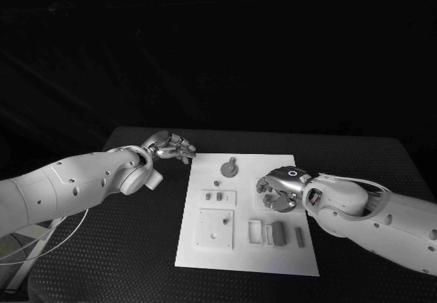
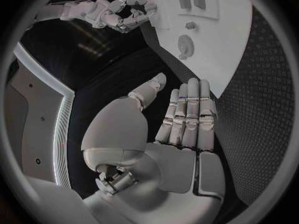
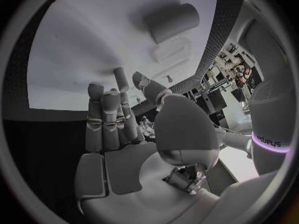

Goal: Assemble the parts on the task board

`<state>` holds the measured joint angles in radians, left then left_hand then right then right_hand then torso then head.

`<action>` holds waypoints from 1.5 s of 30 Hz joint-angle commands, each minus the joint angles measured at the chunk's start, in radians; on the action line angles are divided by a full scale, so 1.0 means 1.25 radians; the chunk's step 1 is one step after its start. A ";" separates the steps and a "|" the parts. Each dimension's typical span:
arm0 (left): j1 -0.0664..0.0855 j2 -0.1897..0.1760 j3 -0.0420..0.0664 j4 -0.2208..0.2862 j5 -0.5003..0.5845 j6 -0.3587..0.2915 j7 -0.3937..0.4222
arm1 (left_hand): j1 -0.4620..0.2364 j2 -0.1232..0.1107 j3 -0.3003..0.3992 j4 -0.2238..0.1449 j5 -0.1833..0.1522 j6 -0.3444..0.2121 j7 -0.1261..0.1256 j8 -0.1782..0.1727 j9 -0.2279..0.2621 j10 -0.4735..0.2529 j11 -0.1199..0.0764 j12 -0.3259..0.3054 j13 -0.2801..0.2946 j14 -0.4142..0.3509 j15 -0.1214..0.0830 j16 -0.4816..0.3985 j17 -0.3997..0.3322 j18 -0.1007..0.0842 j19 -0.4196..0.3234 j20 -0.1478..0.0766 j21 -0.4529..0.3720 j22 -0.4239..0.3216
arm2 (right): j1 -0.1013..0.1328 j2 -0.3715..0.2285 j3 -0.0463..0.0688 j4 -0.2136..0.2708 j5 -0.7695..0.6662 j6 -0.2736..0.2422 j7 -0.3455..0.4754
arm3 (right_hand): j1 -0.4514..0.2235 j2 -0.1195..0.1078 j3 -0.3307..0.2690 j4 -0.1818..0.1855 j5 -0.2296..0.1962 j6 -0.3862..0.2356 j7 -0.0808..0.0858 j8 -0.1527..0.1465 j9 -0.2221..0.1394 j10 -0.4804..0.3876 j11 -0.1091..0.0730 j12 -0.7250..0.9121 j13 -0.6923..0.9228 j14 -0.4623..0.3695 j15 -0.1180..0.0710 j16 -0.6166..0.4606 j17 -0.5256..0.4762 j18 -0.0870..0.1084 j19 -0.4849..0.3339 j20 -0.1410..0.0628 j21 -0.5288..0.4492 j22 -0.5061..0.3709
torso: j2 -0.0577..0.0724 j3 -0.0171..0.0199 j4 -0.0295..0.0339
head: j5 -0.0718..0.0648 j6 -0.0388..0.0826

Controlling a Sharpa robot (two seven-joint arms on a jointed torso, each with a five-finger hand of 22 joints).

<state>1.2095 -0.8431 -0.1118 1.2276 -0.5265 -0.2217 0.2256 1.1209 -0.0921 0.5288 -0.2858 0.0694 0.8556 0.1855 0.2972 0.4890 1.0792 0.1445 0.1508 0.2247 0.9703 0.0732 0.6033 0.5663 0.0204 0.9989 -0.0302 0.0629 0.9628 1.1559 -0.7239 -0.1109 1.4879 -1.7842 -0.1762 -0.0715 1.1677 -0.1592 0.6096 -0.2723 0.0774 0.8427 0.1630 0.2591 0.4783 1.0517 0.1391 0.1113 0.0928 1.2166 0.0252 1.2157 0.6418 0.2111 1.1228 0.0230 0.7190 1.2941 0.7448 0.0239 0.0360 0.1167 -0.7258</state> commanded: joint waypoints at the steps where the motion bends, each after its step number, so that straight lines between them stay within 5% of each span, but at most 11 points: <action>1: 0.001 0.001 0.001 0.002 0.005 0.007 0.008 | -0.005 -0.002 -0.006 0.001 -0.002 -0.006 -0.001 0.004 -0.001 -0.006 0.000 0.002 -0.001 0.006 -0.002 -0.005 0.001 0.003 0.001 0.002 0.005 -0.001 | -0.001 0.001 0.000 -0.002 -0.018 -0.018 0.000 | 0.001 0.015 0.001 -0.008 0.002 0.008 0.002 0.006 -0.002 0.020 -0.002 0.005 -0.001 0.011 -0.002 0.008 0.000 0.041 0.011 -0.003 0.007 0.002 | 0.000 -0.0004 0.0004 | 0.000 -0.001; 24: 0.001 -0.002 0.001 0.003 0.005 0.007 0.008 | -0.006 -0.001 -0.007 0.001 -0.002 -0.005 -0.002 0.005 -0.001 -0.006 -0.001 0.004 -0.001 0.006 -0.002 -0.006 0.002 0.003 0.002 0.001 0.005 -0.002 | -0.004 -0.001 -0.002 -0.006 -0.027 -0.003 -0.004 | 0.006 0.029 0.000 -0.012 0.002 0.036 0.007 0.017 -0.007 0.064 -0.014 0.002 -0.008 0.023 -0.013 0.016 0.001 0.041 0.026 -0.011 0.012 0.011 | 0.000 -0.0003 -0.0001 | -0.004 -0.008; 45: 0.001 0.000 0.001 0.001 0.005 0.006 0.009 | -0.006 -0.001 -0.007 0.000 -0.002 -0.005 -0.002 0.005 -0.001 -0.006 -0.001 0.004 -0.001 0.006 -0.002 -0.007 0.003 0.003 0.002 0.001 0.005 -0.002 | -0.015 0.006 -0.002 -0.017 -0.045 -0.002 -0.015 | 0.000 0.061 0.003 -0.013 0.002 0.081 -0.010 0.033 -0.013 0.130 -0.035 0.004 -0.003 0.037 -0.034 0.032 0.009 0.041 0.044 -0.022 0.026 0.026 | 0.000 -0.0005 -0.0001 | -0.003 -0.014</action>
<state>1.2095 -0.8450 -0.1119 1.2270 -0.5263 -0.2213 0.2252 1.1209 -0.0921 0.5266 -0.2835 0.0694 0.8555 0.1855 0.2972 0.4892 1.0792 0.1445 0.1508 0.2240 0.9739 0.0695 0.5995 0.5688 0.0201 0.9989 -0.0302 0.0629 0.9612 1.1397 -0.7163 -0.1124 1.4678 -1.8189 -0.1863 -0.0829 1.1690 -0.0920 0.6115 -0.2843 0.0774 0.9370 0.1503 0.2962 0.4627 1.2082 0.0960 0.1148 0.0883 1.2614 -0.0090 1.2503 0.6521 0.1979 1.1746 -0.0005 0.7477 1.3080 0.7445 0.0236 0.0367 0.1123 -0.7419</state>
